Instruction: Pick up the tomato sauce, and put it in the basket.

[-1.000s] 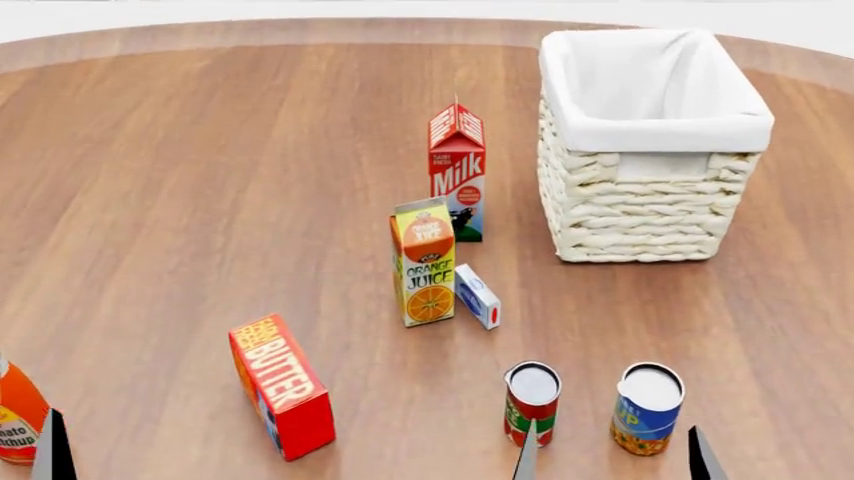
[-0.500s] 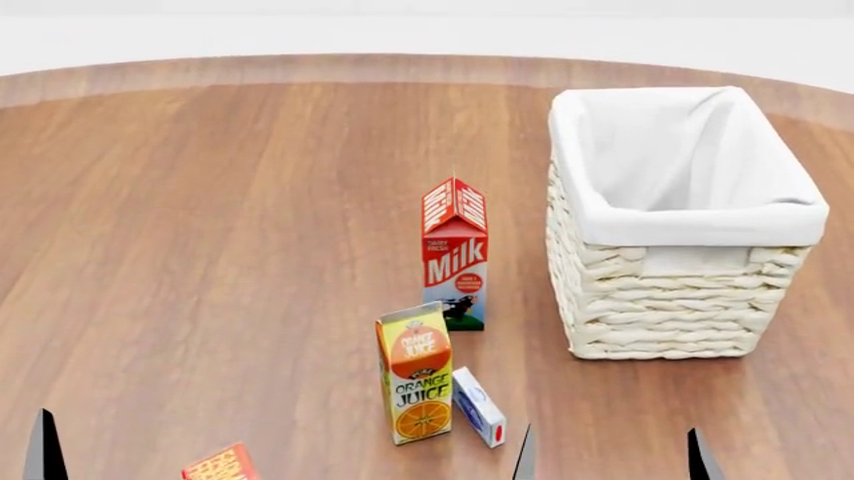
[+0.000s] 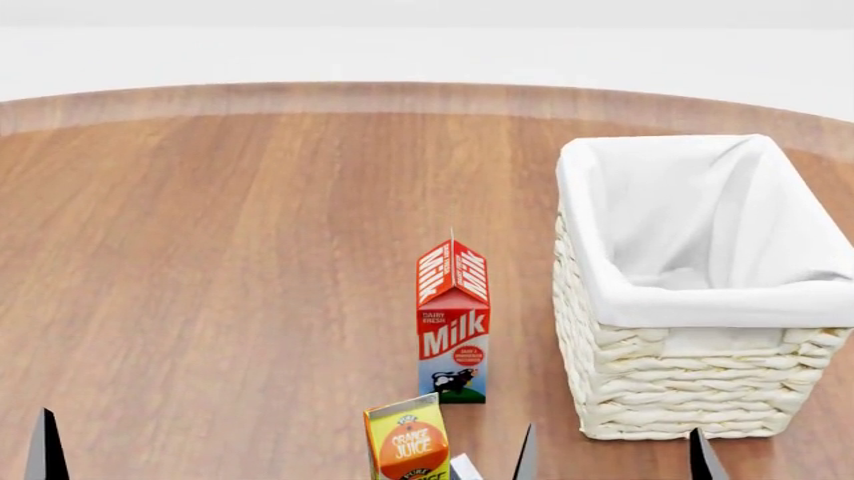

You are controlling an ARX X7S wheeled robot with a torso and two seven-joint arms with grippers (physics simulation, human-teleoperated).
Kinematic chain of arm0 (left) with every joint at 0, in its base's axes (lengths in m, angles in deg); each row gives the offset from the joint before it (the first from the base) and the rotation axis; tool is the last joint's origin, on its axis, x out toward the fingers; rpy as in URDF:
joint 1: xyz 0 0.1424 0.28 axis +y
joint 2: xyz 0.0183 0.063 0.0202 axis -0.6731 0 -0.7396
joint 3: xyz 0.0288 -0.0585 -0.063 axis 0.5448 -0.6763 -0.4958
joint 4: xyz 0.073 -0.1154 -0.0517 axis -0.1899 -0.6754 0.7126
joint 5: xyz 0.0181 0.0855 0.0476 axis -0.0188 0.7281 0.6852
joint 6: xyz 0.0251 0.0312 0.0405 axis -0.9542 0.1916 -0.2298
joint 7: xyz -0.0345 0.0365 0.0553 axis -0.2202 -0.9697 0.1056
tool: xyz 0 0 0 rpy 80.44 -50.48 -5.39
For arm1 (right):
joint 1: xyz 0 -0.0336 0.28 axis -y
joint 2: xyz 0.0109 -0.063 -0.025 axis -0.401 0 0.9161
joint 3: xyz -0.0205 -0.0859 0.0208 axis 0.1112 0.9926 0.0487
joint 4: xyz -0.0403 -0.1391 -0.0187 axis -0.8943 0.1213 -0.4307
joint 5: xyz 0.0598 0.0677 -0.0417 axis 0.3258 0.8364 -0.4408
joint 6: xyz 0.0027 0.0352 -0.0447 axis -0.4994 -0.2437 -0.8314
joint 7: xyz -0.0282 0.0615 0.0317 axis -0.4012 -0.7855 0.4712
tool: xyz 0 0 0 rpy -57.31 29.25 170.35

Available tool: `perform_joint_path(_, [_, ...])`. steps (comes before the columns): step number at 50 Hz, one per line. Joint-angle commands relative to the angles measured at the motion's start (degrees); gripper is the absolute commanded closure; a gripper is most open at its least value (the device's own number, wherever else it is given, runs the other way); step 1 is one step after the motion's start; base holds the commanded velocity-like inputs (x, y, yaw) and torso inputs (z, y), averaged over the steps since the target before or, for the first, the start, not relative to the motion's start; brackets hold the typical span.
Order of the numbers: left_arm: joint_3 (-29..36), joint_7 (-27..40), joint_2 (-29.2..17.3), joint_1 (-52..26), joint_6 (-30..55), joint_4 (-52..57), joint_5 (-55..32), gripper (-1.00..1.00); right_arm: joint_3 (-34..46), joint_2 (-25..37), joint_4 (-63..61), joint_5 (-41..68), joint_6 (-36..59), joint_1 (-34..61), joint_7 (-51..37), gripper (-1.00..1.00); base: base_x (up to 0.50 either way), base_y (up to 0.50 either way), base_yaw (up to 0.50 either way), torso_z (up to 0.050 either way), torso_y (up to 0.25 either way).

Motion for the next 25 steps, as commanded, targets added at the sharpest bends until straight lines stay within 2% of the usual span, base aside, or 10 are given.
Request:
perform_joint_path(1, [0.8, 0.6, -0.4, -0.1, -0.5, -1.2, 0.6, -1.00, -0.8, 3.4, -3.1, 5.7, -1.0, -2.3, 2.9, -1.00, 0.00, 0.00, 0.00, 0.000, 0.000])
perform_joint_path(2, [0.7, 0.7, -0.5, -0.3, -0.4, -1.3, 0.5, -1.00, -2.4, 4.8, -4.0, 11.1, -0.8, -4.4, 4.4, -1.00, 0.00, 0.00, 0.00, 0.000, 0.000])
perform_joint_path(4, [0.3, 0.9, -0.5, -0.4, -0.2, -1.1, -0.1, -1.00, -3.5, 7.5, -4.4, 10.1, -2.6, -9.0, 6.5, -1.00, 0.00, 0.00, 0.00, 0.000, 0.000])
perform_joint_path(10, [1.6, 1.4, -0.5, -0.6, -0.5, -2.3, 1.3, -1.00, -7.1, 8.9, -3.0, 6.9, -8.9, -20.9, 7.7, -1.00, 0.00, 0.00, 0.00, 0.000, 0.000])
perform_joint_path(14, [1.6, 1.6, -0.7, -0.4, -0.3, -1.9, 1.2, -1.00, -7.1, 8.0, 0.9, 8.9, -10.3, -23.6, 8.3, -1.00, 0.00, 0.00, 0.00, 0.000, 0.000])
perform_joint_path(25, [2.0, 2.6, -1.0, -0.2, -0.2, -1.6, 1.9, -1.00, -5.5, 5.5, 9.5, 3.9, -15.7, -27.9, 8.7, -1.00, 0.00, 0.00, 0.00, 0.000, 0.000])
